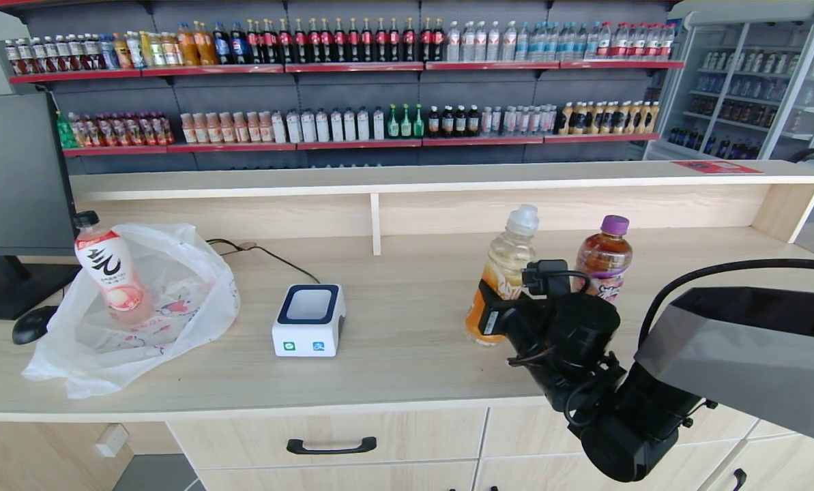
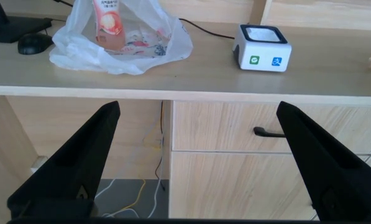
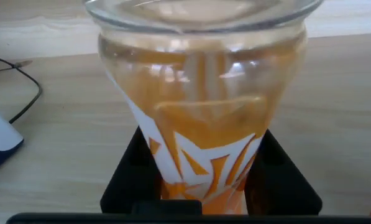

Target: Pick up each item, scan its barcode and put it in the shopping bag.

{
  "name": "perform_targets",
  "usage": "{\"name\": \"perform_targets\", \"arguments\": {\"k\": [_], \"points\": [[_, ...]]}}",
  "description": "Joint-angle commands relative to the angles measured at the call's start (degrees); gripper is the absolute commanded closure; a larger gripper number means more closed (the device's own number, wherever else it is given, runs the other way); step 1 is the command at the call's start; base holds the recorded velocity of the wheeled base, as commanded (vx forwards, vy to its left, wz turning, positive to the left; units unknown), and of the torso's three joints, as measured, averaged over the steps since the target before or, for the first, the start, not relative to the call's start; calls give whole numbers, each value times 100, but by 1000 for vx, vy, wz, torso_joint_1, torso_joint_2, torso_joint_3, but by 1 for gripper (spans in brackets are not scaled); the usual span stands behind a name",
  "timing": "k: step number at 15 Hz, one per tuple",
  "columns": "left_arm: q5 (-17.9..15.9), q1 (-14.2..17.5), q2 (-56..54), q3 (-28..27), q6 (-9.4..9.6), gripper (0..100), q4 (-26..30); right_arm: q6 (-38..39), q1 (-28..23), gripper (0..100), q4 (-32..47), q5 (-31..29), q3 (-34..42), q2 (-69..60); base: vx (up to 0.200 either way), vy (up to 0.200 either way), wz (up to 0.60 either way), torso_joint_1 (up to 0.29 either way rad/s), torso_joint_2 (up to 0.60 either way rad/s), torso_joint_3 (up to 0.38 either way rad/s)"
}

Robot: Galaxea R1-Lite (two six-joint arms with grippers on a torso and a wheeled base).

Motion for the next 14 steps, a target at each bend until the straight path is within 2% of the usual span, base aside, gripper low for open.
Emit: {"name": "perform_targets", "arguments": {"k": [1,10,14], "points": [[-7,0,-2,0,4,0,4,8,27,100,5,8,7,-8,0,0,0,0,0,0],[2,0,-2,0,-14,0,4,26,45,100,5,8,112,-553,0,0,0,0,0,0],[2,9,-2,0,-14,0,4,43,107,100,5,8,587,-1098,0,0,0,0,0,0]]}}
